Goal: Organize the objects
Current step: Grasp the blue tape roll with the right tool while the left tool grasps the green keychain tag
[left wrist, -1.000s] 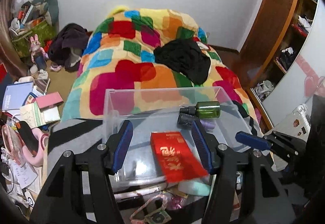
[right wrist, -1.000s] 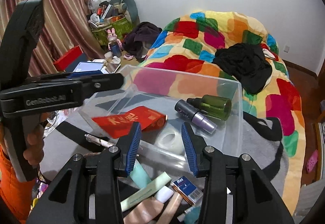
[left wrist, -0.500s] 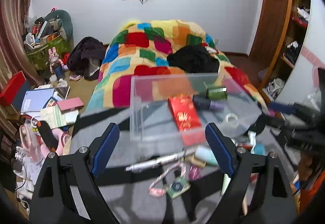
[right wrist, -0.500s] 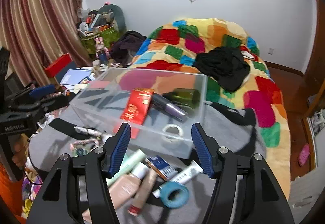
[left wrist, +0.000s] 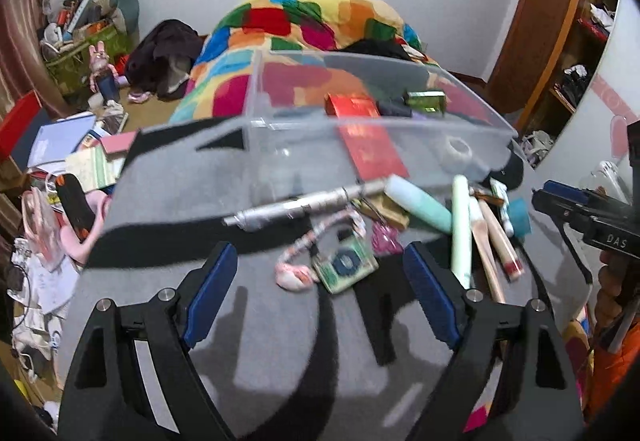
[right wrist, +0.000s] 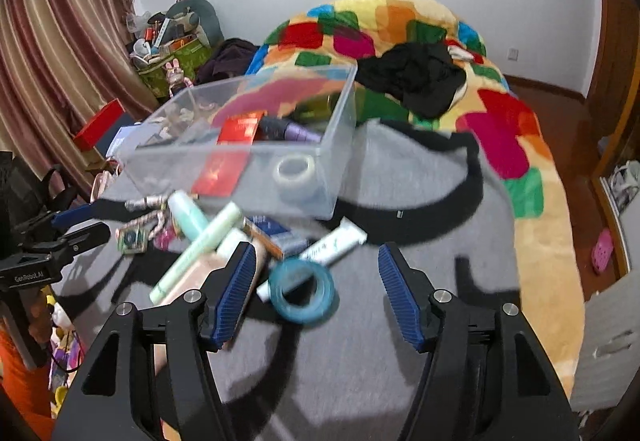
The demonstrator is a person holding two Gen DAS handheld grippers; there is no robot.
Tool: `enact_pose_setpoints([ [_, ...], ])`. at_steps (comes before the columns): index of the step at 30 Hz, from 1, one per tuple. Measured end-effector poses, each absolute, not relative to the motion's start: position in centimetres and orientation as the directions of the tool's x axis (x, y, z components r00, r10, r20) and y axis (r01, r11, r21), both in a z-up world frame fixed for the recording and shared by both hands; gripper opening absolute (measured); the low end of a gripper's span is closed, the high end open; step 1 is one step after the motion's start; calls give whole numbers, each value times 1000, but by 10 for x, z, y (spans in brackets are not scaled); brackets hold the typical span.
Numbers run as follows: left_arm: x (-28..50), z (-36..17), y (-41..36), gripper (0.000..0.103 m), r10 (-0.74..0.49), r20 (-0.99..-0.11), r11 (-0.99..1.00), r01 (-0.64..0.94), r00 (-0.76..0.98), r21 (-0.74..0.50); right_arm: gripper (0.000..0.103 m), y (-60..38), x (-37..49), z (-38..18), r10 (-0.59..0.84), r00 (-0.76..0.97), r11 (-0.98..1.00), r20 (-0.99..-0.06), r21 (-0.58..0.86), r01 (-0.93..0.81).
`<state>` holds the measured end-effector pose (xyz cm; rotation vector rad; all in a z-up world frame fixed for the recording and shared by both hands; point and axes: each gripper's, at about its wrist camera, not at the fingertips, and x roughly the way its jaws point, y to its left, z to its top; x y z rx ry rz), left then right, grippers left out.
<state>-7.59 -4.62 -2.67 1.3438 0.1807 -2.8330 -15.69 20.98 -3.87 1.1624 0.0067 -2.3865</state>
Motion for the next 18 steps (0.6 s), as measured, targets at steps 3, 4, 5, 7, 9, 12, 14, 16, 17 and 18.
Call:
enact_pose_setpoints([
  [3,-75,-31,-39,75,51,-774,-995,36,-631,-95,60,210,-152,-45,-424,-513,-881,-747,208,425],
  [4,-75,-31,-37,74,51,-775,-995,32,-630,-91,60,209,-151,-47,-427,-511,-879,-746,210,428],
  [5,-77,-32,-34,72,54,-775,-996,26,-629,-91,60,209,-151,-48,-428,-510,-878,-746,210,429],
  [7,-79,-33,-31,69,58,-776,-996,20,-627,-91,60,208,-151,-49,-427,-511,-879,-746,209,428],
  [9,-82,-37,-28,67,55,-781,-996,20,-622,-86,60,207,-152,-53,-434,-503,-876,-747,220,429],
  [12,-85,-45,-24,62,45,-793,-997,27,-607,-77,57,205,-154,-57,-448,-488,-871,-749,241,429],
  [14,-86,-46,-24,62,30,-790,-997,33,-613,-64,51,204,-157,-62,-451,-477,-868,-754,249,429],
  [16,-86,-47,-23,62,26,-787,-998,35,-616,-60,45,201,-157,-64,-454,-467,-866,-759,252,431],
  [17,-86,-48,-23,61,22,-786,-998,35,-617,-56,42,200,-158,-65,-455,-463,-865,-760,254,433],
  [18,-86,-48,-22,60,14,-787,-998,36,-617,-46,39,200,-158,-66,-456,-460,-864,-762,255,434],
])
